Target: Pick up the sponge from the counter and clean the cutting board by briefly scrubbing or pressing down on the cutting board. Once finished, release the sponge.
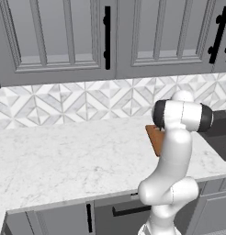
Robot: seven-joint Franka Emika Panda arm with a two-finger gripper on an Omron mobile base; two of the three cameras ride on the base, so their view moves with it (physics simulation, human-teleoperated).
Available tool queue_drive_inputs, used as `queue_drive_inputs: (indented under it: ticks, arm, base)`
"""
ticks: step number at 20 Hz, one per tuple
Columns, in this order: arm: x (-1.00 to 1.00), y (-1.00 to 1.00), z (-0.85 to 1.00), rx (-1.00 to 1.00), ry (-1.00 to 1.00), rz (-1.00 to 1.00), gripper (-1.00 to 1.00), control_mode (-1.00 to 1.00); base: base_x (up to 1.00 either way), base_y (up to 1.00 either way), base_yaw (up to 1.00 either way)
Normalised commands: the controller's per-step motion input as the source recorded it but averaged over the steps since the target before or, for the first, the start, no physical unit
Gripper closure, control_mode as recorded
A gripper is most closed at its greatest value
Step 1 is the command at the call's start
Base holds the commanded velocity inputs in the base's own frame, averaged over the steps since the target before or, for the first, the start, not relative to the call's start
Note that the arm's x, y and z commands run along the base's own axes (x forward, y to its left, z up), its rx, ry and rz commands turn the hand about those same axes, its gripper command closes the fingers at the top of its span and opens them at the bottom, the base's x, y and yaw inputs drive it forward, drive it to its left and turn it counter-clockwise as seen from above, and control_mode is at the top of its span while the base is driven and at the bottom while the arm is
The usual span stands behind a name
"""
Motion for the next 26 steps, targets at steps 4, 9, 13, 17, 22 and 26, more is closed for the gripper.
queue_drive_inputs:
  ticks: [4,9,13,17,22,26]
  arm:
    - [0.47,-0.15,-0.16,0.0,-0.11,0.0,1.0,-1.0]
    - [0.34,-0.03,-0.15,0.0,-0.14,0.0,1.0,-1.0]
    - [0.1,-0.11,-0.15,0.0,-0.14,0.0,1.0,-1.0]
    - [-0.14,-0.33,-0.21,0.0,-0.03,0.0,1.0,-1.0]
    - [-0.29,-0.07,-0.25,-0.06,0.0,0.0,1.0,-1.0]
    - [-0.22,-0.16,-0.15,-0.1,0.15,0.0,1.0,-1.0]
  base:
    - [0.0,0.0,0.0]
    - [0.0,0.0,0.0]
    - [0.0,0.0,0.0]
    - [0.0,0.0,0.0]
    - [0.0,0.0,0.0]
    - [0.0,0.0,0.0]
